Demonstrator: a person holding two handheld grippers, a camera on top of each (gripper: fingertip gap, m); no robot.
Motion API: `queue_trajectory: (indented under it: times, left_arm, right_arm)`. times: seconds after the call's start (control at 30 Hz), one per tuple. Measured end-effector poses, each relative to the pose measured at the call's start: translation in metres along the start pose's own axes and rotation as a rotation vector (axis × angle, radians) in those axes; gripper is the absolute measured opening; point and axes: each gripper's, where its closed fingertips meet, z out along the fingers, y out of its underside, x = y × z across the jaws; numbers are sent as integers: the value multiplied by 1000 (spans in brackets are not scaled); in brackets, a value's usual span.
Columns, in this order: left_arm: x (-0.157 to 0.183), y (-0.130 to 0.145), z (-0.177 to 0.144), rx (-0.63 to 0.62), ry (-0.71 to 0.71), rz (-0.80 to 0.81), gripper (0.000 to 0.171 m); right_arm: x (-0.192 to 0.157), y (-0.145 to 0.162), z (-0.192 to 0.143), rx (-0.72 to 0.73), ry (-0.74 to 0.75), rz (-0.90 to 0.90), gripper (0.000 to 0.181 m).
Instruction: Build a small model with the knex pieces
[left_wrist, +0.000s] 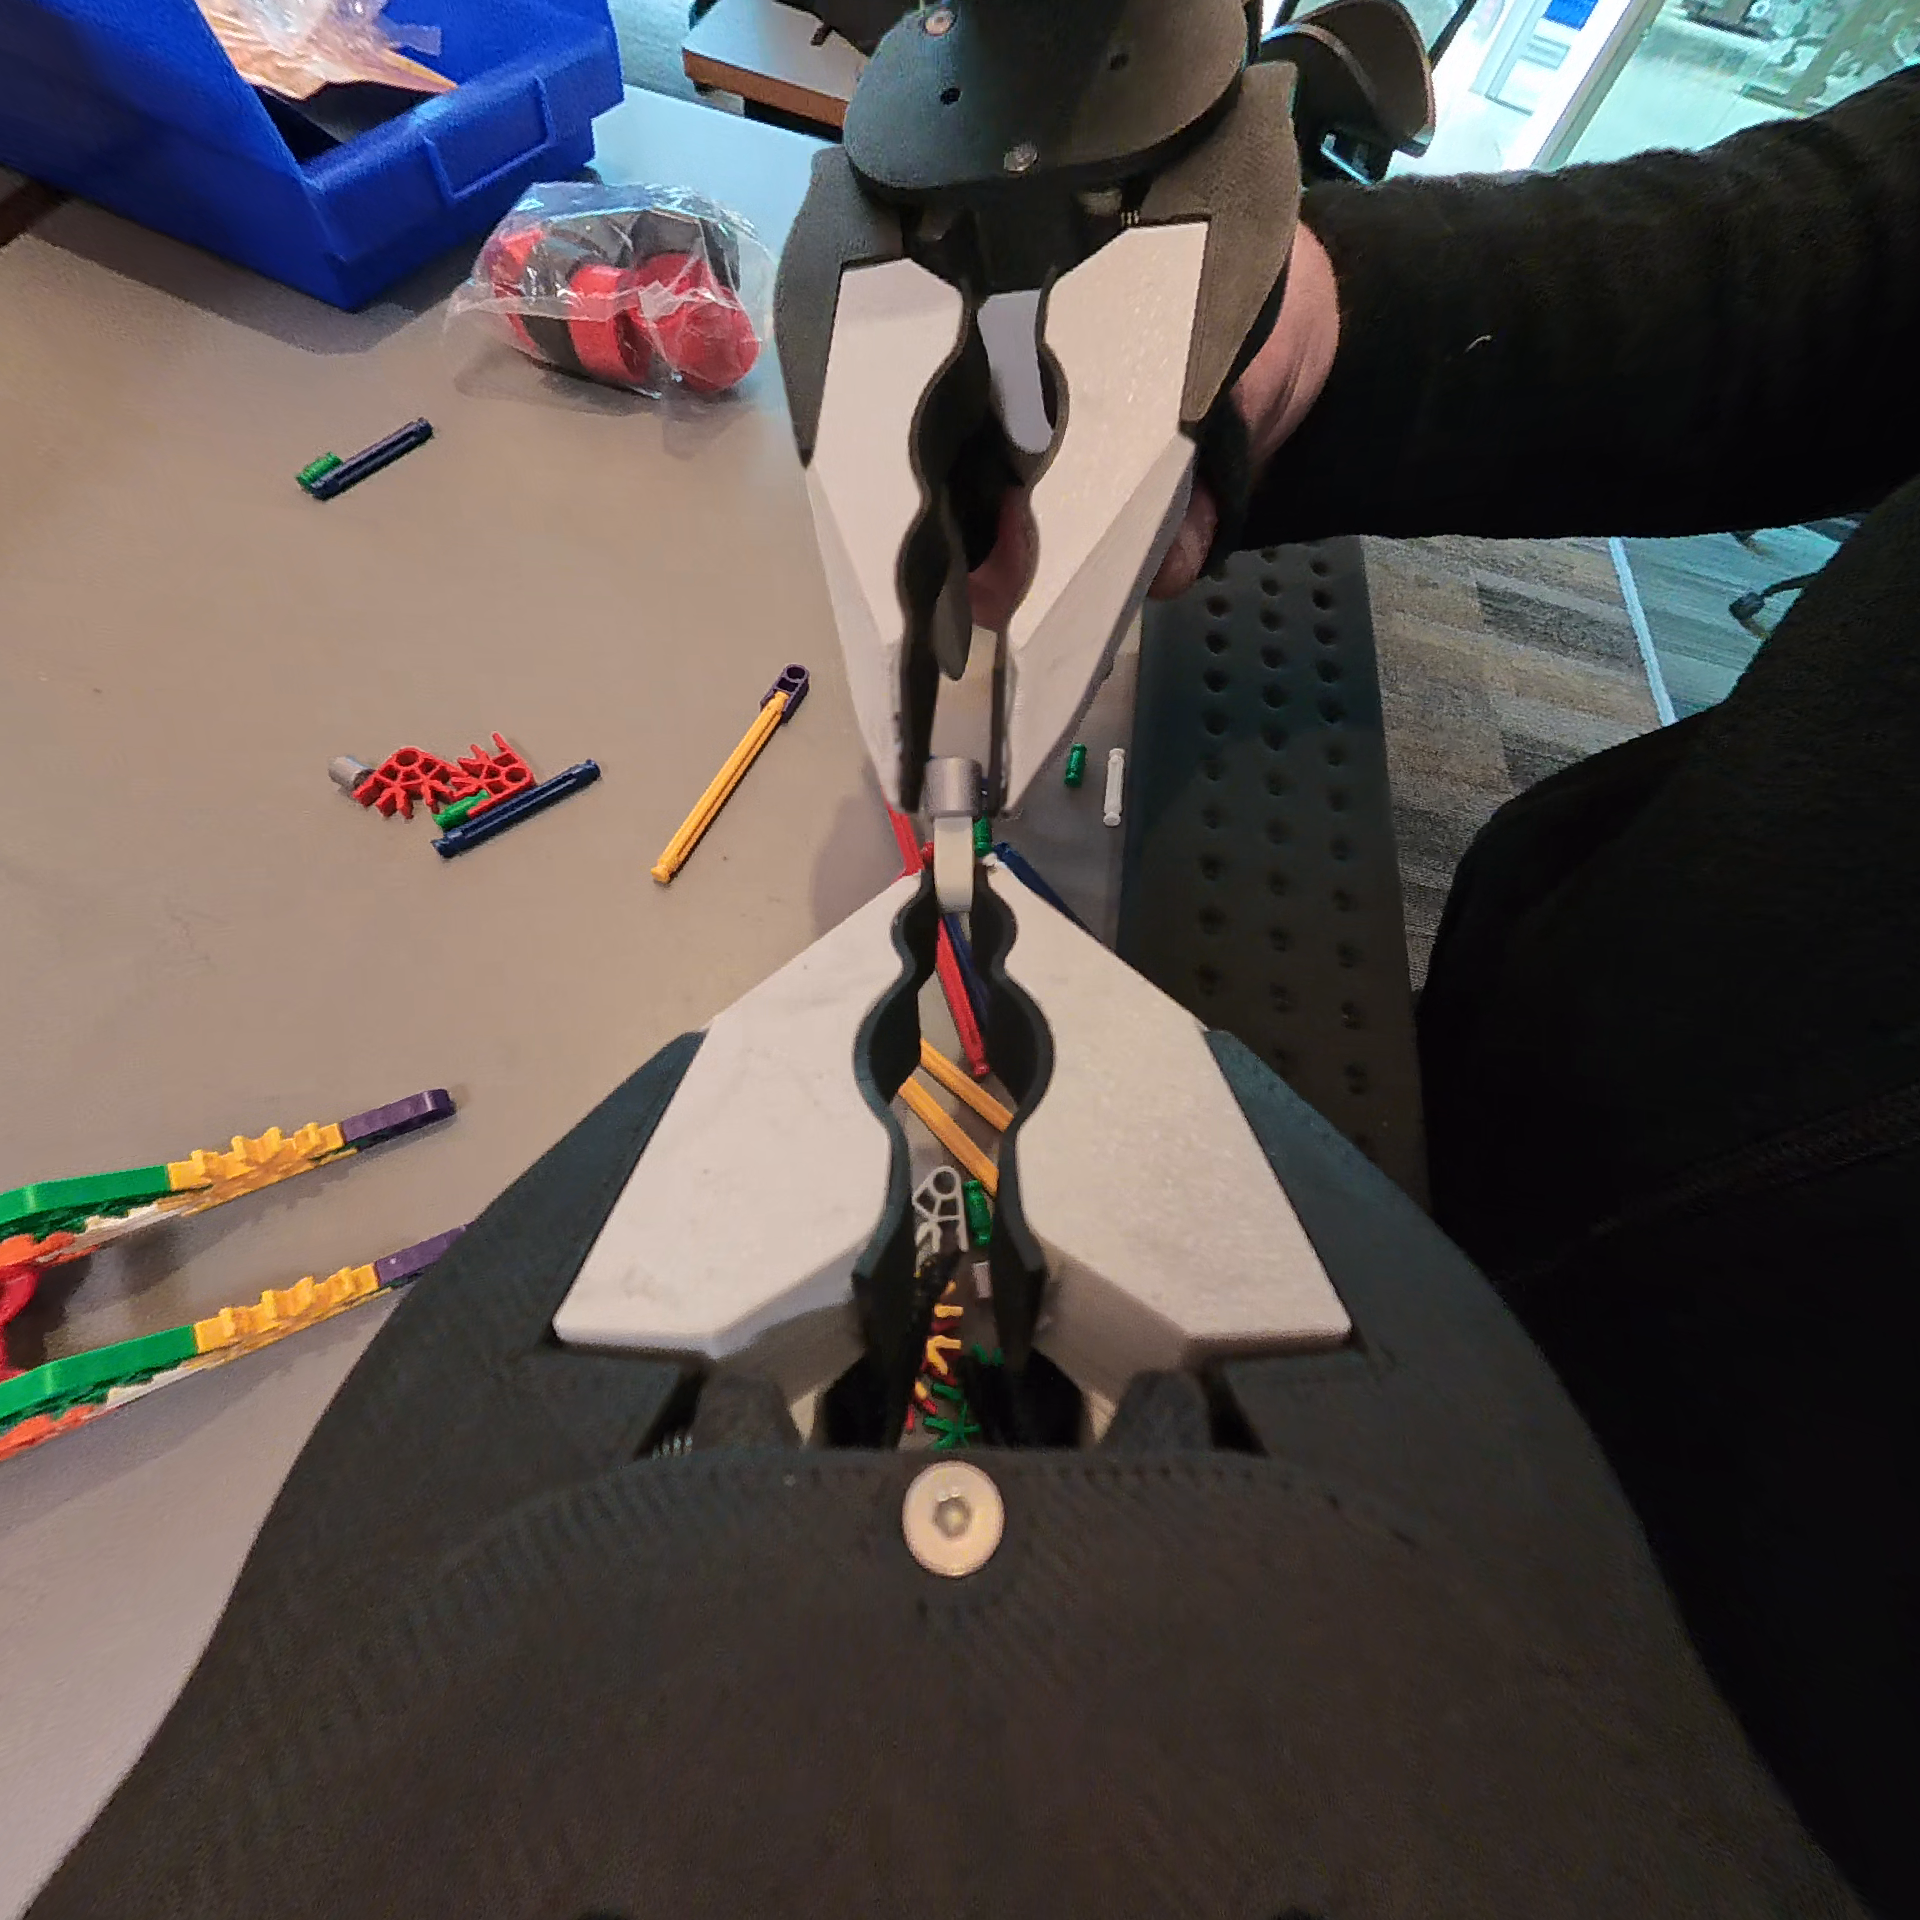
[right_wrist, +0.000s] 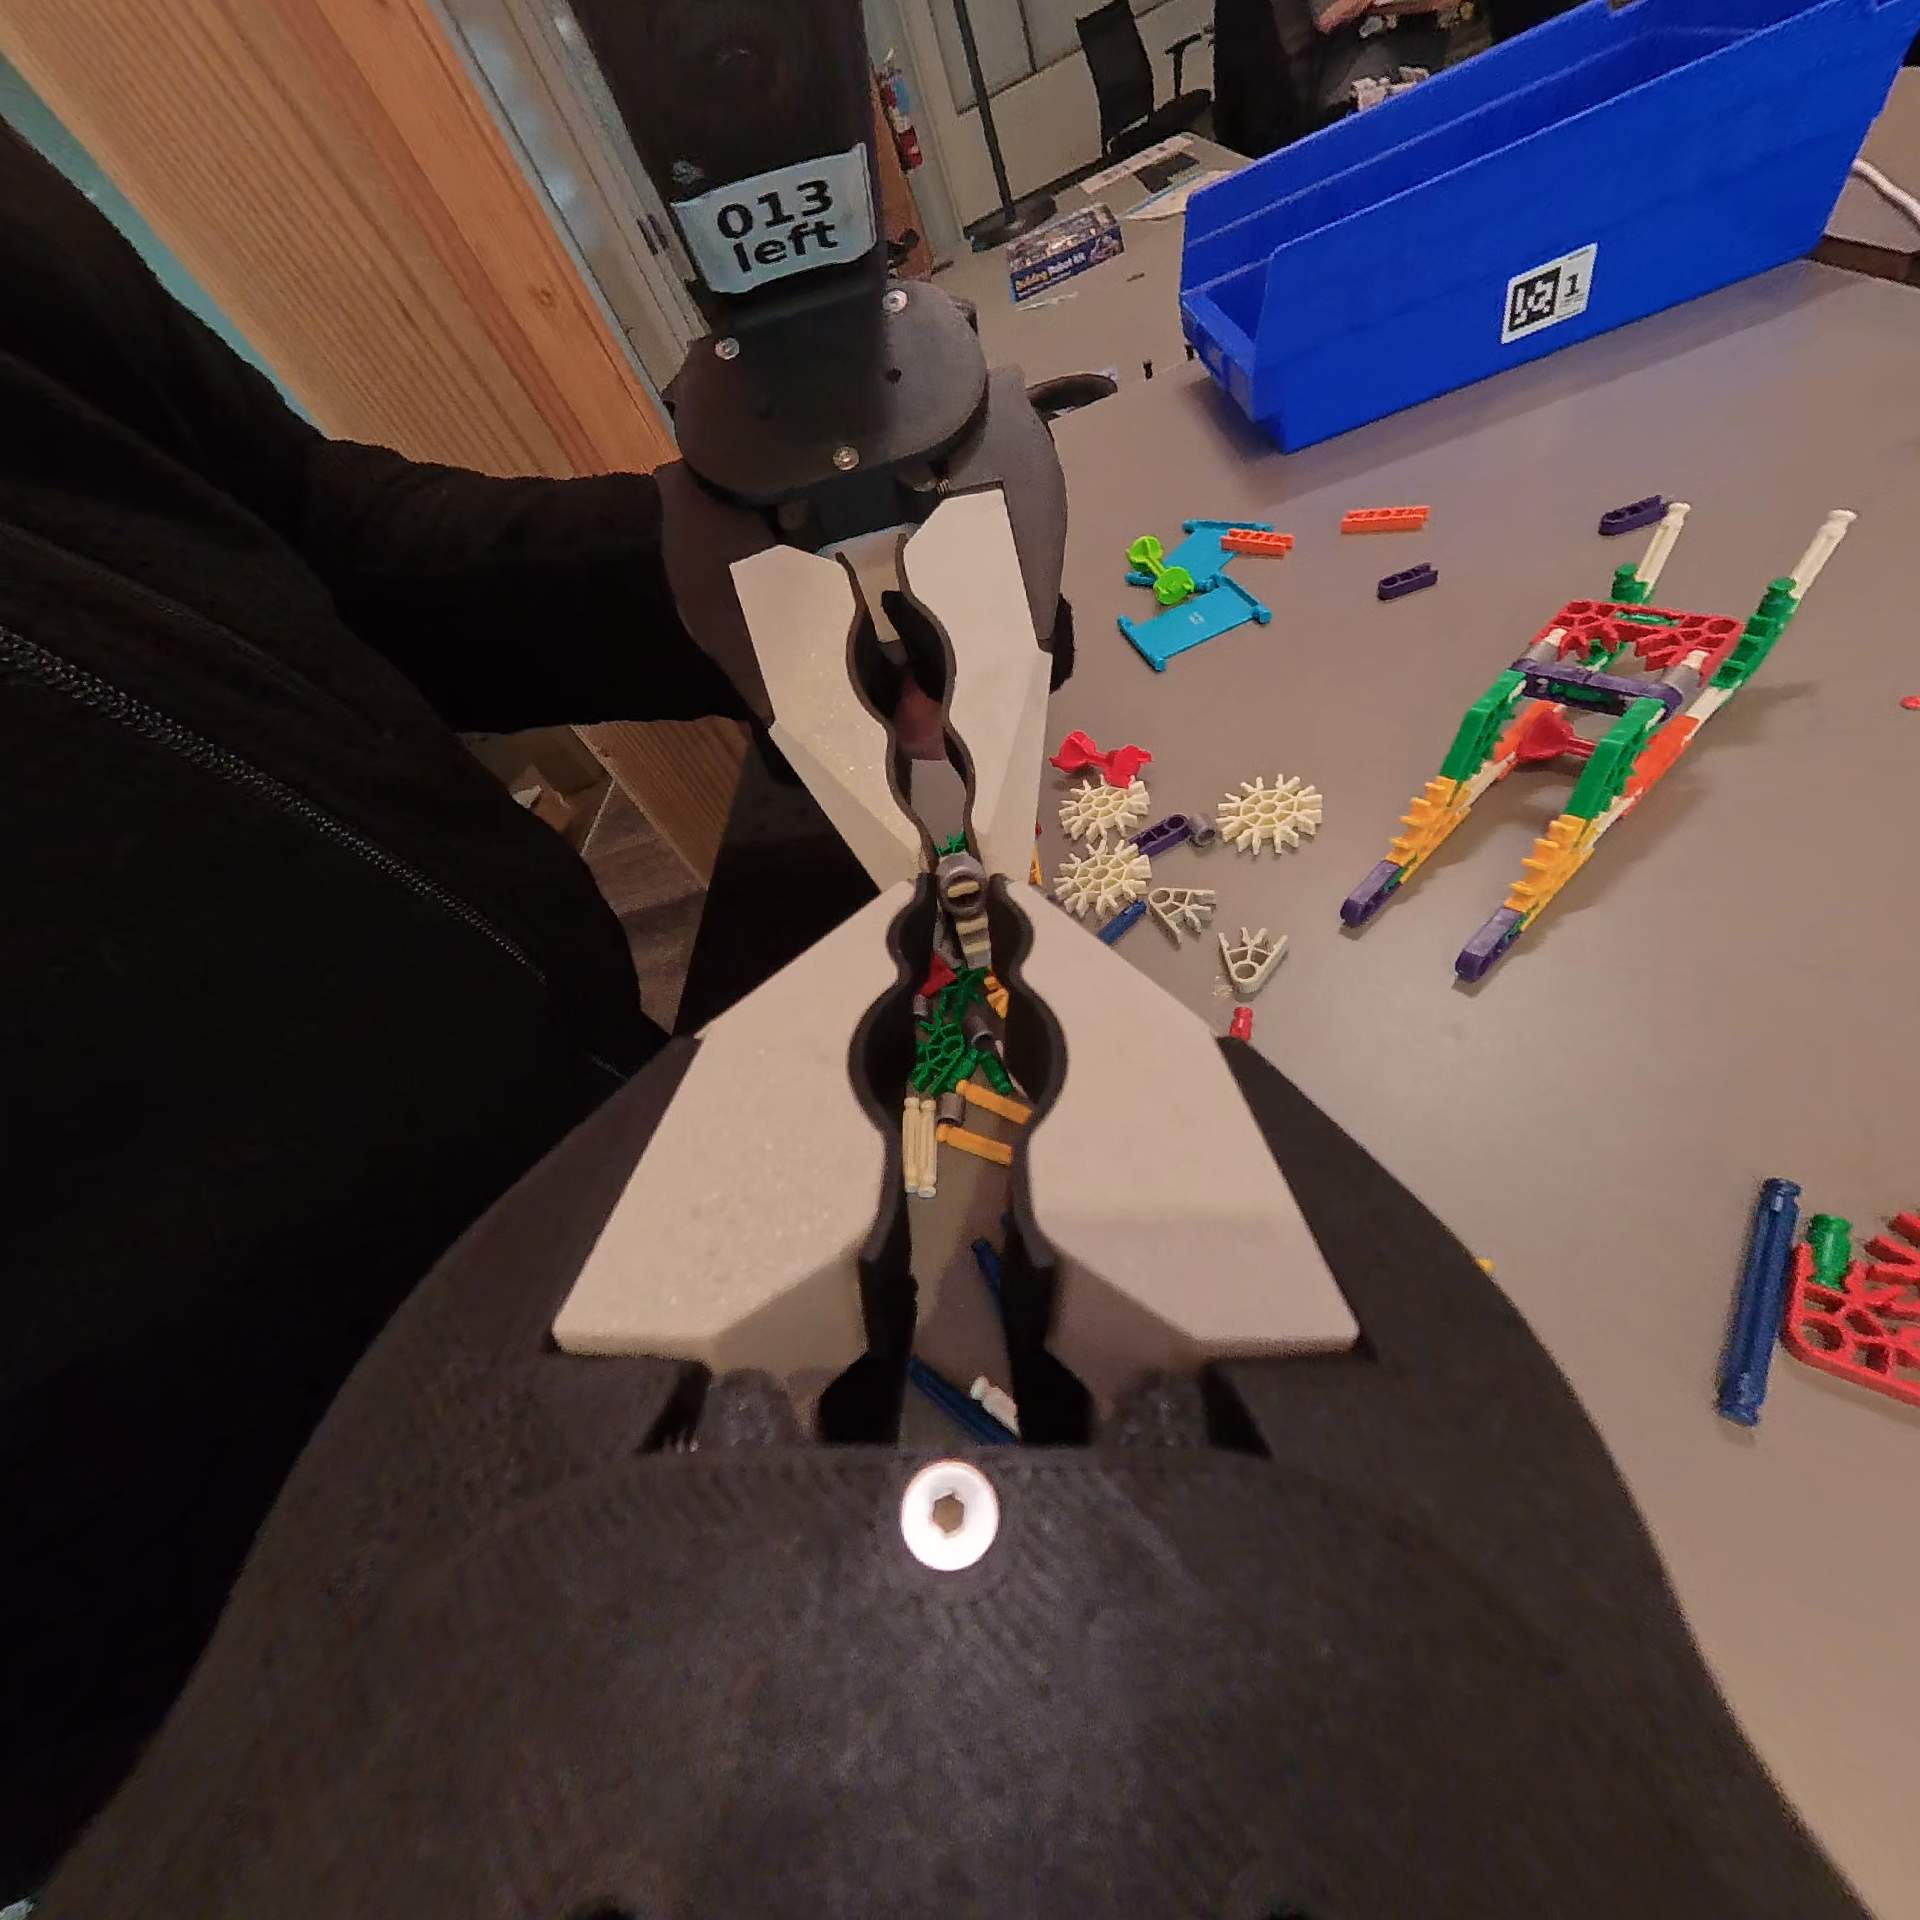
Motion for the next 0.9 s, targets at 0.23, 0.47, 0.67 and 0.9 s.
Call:
queue_trajectory:
  times: [0.23, 0.47, 0.67, 0.9]
  left_arm:
    - [3, 2, 1, -20, 33, -6, 1]
    - [2, 43, 4, -149, 86, -125, 2]
    - [-10, 89, 22, -328, 5, -82, 11]
    - [-24, 39, 19, -155, -190, 107, 38]
  right_arm:
    - [-1, 2, -2, 0, -17, -5, 5]
    - [18, 7, -36, 55, 61, 73, 5]
    - [23, 31, -29, 8, 84, 206, 6]
    - [21, 28, -20, 86, 23, 401, 6]
